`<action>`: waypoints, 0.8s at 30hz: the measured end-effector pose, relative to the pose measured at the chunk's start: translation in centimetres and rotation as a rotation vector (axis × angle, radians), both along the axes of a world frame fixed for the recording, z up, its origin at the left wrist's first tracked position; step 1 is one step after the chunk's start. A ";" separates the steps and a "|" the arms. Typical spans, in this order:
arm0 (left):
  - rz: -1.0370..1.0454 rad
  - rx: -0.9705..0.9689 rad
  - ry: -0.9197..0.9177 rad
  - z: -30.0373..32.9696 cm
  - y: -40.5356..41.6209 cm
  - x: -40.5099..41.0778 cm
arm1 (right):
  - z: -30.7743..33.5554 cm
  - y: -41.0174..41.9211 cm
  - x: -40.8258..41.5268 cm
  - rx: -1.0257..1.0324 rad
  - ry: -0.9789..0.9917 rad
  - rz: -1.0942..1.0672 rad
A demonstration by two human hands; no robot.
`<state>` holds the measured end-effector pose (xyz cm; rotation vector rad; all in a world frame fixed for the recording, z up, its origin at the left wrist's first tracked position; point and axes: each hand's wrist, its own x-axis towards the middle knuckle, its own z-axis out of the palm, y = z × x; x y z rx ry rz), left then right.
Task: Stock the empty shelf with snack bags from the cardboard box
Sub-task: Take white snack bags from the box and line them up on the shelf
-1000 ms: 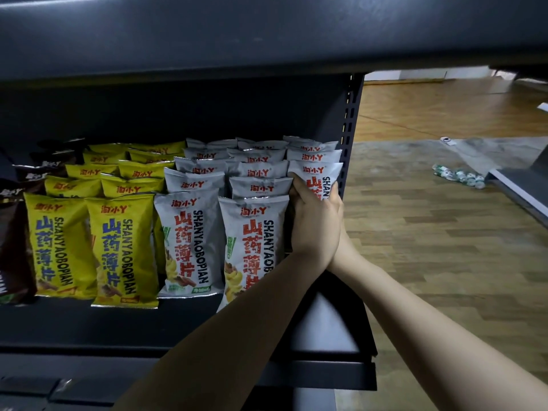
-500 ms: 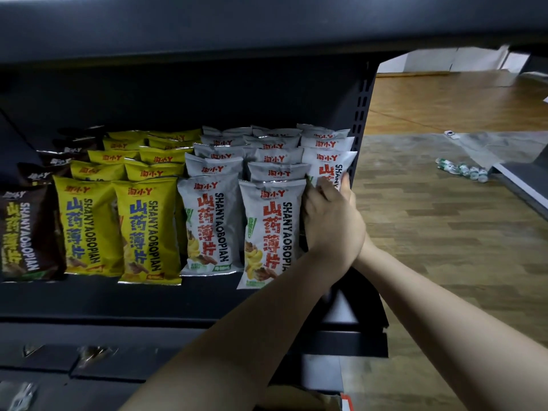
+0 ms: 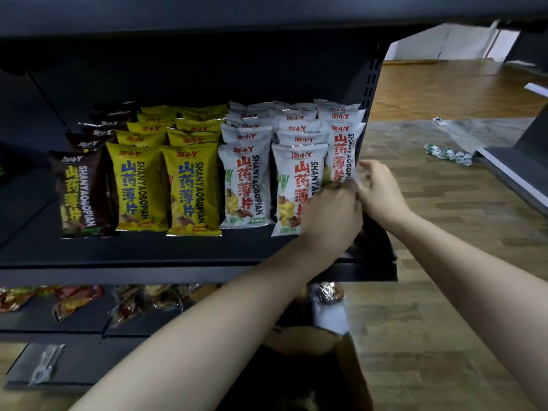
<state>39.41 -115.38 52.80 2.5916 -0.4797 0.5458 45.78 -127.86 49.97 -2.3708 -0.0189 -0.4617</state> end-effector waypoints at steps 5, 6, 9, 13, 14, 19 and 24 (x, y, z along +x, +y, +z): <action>-0.059 -0.018 -0.015 -1.4 2.9 -1.9 | 0.9 1.1 -4.6 -0.010 -0.070 -0.060; -0.068 -0.009 -0.015 -1.7 3.5 -2.3 | 1.0 1.5 -5.4 -0.008 -0.087 -0.055; -0.104 -0.015 -0.006 -2.6 5.5 -3.6 | 1.3 2.5 -8.1 0.021 -0.120 -0.044; -0.177 -0.092 -0.039 -4.5 8.5 -5.4 | 1.5 4.2 -11.2 -0.009 -0.187 -0.018; -0.206 -0.119 -0.051 -5.0 9.2 -6.1 | 1.4 4.7 -12.2 0.000 -0.199 -0.015; -0.252 -0.152 -0.069 -9.7 12.2 -9.1 | -0.9 7.3 -17.1 -0.003 -0.235 0.066; -0.243 -0.006 0.290 -15.0 14.8 -11.0 | -6.9 8.7 -20.9 -0.089 -0.031 0.245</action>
